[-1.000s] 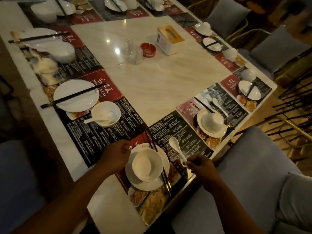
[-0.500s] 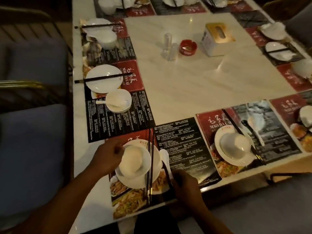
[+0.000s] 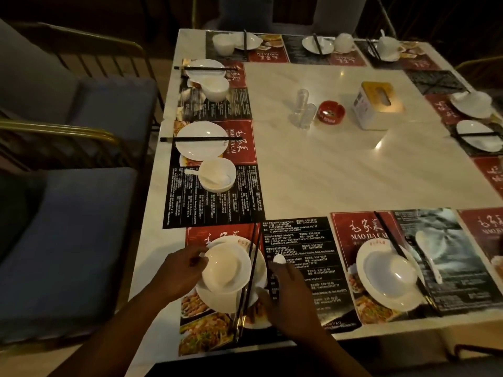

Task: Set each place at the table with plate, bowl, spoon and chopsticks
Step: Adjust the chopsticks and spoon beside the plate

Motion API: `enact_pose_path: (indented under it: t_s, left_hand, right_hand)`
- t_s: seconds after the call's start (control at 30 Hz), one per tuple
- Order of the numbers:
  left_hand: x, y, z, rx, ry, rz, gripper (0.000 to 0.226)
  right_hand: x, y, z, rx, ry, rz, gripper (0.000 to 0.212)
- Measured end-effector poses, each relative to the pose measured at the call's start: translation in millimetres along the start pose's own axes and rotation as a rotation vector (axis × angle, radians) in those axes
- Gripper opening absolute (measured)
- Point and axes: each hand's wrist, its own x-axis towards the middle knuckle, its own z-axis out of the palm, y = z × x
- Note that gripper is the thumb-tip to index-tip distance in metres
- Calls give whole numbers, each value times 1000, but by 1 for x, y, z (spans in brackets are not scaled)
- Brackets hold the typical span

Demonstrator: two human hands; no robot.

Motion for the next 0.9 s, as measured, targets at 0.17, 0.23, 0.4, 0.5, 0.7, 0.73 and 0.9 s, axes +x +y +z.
enact_pose_path:
  t_s: [0.17, 0.23, 0.4, 0.5, 0.7, 0.73, 0.9]
  left_hand:
    - [-2, 2, 5, -75, 11, -32, 26]
    - [-1, 3, 6, -66, 34, -31, 24]
    - [3, 4, 4, -24, 32, -39, 19]
    - [11, 9, -1, -12, 37, -7, 21]
    - [23, 48, 1, -236, -68, 113, 20]
    - [27, 49, 5, -225, -76, 119, 19]
    - [32, 46, 20, -124, -58, 93, 19]
  right_hand:
    - [26, -60, 18, -126, -140, -151, 122]
    - [31, -67, 36, -183, -140, -102, 131]
    - [37, -78, 50, -224, -45, -50, 128]
    - [40, -83, 39, -178, -6, -24, 125]
    - [53, -47, -20, -54, 143, 81, 124]
    - [55, -36, -31, -65, 156, 113, 126]
    - [73, 32, -75, -167, 202, 267, 123]
